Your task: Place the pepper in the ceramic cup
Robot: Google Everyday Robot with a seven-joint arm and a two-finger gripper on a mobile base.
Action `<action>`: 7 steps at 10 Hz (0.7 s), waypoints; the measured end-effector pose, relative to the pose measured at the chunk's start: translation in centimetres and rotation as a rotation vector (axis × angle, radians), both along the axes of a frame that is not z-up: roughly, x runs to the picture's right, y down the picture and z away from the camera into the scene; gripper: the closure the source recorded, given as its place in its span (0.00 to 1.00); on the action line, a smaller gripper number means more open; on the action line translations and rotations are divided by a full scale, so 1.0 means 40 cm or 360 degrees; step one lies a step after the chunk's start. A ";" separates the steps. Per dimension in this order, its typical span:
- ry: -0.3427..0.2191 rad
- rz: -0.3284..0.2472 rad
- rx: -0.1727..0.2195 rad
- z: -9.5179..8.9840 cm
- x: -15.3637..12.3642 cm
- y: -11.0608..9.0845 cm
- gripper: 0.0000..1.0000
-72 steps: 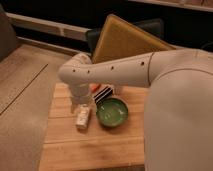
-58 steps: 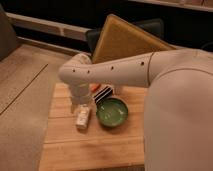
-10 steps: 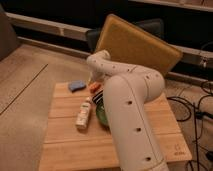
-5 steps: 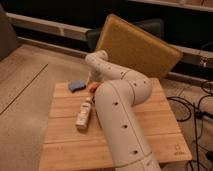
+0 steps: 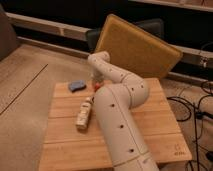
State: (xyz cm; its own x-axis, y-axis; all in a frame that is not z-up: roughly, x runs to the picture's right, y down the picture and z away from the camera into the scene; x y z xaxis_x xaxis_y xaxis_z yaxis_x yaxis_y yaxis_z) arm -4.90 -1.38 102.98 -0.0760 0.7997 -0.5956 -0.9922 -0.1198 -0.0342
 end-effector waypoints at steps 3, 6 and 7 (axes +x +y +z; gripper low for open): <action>0.0026 0.0007 0.0065 -0.003 0.018 -0.055 0.94; 0.0068 -0.0042 0.0289 -0.052 0.038 -0.219 0.94; 0.0092 -0.0059 0.0365 -0.075 0.052 -0.274 0.94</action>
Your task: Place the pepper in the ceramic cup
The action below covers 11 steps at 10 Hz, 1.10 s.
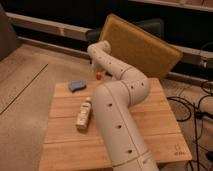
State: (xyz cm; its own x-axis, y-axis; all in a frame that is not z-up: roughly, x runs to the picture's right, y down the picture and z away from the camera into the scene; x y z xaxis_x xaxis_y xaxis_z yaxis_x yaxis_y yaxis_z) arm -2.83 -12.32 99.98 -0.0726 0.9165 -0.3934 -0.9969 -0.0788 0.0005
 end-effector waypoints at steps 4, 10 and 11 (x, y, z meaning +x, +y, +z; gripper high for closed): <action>0.0146 -0.0003 0.0265 -0.130 0.088 -0.165 0.94; 0.0418 0.0226 0.0329 -0.319 0.253 -0.027 0.94; 0.0484 0.0290 0.0322 -0.346 0.292 0.015 0.94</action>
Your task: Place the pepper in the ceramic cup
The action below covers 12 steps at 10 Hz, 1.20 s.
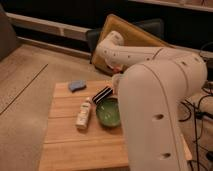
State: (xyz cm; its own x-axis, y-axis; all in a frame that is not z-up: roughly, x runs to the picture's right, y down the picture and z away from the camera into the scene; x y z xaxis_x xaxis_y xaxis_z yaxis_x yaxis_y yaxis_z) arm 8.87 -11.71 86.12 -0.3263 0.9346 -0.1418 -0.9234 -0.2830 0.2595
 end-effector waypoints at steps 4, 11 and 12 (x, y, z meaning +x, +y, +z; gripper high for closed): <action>0.0125 0.0158 -0.0032 -0.018 0.086 0.080 0.94; 0.0012 0.0071 -0.0172 0.129 -0.009 0.098 0.94; 0.0004 0.0070 -0.0182 0.138 -0.014 0.101 0.94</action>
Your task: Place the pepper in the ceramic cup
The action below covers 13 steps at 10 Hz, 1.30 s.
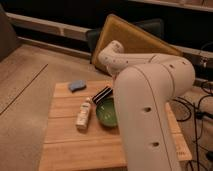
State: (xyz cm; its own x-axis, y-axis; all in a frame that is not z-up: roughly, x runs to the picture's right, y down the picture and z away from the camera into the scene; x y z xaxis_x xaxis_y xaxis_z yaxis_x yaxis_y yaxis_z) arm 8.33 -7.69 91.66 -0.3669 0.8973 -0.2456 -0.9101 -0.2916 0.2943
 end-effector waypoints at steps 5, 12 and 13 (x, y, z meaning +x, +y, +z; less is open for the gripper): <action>0.0003 0.0012 -0.0024 0.005 0.011 -0.004 0.61; -0.0024 0.0036 -0.0049 0.006 -0.002 0.011 0.35; -0.0028 0.0038 -0.0053 0.007 -0.003 0.013 0.35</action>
